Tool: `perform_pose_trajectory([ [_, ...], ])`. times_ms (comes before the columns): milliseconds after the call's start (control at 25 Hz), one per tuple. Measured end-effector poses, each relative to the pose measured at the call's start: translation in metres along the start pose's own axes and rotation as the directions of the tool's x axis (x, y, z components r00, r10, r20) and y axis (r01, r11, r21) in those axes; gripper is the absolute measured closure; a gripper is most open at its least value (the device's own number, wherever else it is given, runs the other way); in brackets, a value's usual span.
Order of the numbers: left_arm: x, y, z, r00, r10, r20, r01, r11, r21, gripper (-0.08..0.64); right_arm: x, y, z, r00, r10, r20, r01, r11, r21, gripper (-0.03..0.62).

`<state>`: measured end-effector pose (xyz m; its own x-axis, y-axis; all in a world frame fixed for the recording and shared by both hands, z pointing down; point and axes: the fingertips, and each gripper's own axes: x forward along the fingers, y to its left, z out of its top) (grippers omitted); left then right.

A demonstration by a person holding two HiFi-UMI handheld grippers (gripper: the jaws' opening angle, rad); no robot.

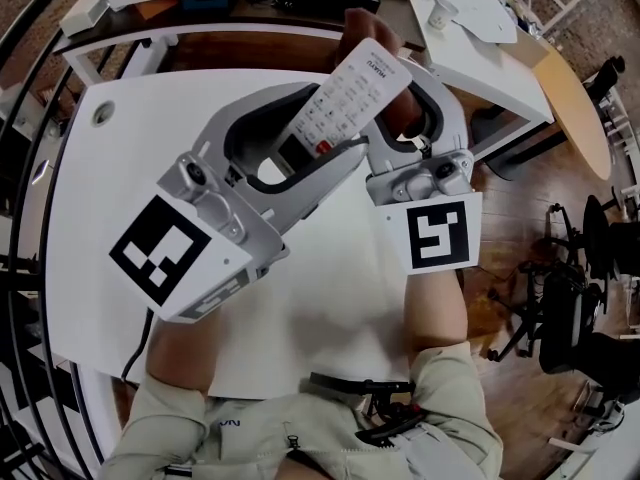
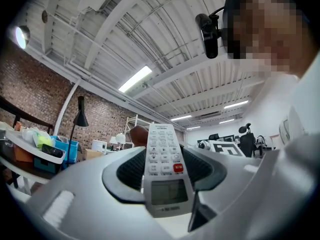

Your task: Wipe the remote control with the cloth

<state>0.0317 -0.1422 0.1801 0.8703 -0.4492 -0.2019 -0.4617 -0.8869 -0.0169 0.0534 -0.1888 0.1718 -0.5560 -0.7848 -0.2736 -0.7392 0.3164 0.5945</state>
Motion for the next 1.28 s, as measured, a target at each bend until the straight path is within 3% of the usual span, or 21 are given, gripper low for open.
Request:
perform_pose_trajectory([
  [160, -0.003, 0.004, 0.003, 0.999, 0.031, 0.013, -0.031, 0.999, -0.009, 0.316, -0.001, 0.024, -0.004, 0.998, 0.057, -0.025, -0.057, 0.998, -0.022, 0.465],
  [320, -0.009, 0.013, 0.007, 0.997, 0.068, 0.028, -0.067, 0.997, -0.024, 0.316, 0.001, 0.056, -0.013, 0.985, 0.148, -0.092, -0.157, 0.983, -0.098, 0.465],
  [760, -0.024, 0.040, 0.014, 0.985, 0.163, 0.062, -0.161, 0.986, -0.041, 0.316, 0.007, 0.121, -0.011, 0.943, 0.318, -0.094, -0.331, 0.925, -0.187, 0.465],
  [1080, -0.028, 0.050, 0.012, 0.975, 0.213, 0.056, -0.213, 0.977, -0.018, 0.316, 0.005, 0.138, -0.012, 0.919, 0.382, -0.097, -0.394, 0.902, -0.178, 0.465],
  [1280, -0.032, 0.056, 0.015, 0.967, 0.246, 0.071, -0.248, 0.969, 0.014, 0.316, 0.007, 0.128, -0.016, 0.922, 0.375, -0.099, -0.385, 0.914, -0.126, 0.465],
])
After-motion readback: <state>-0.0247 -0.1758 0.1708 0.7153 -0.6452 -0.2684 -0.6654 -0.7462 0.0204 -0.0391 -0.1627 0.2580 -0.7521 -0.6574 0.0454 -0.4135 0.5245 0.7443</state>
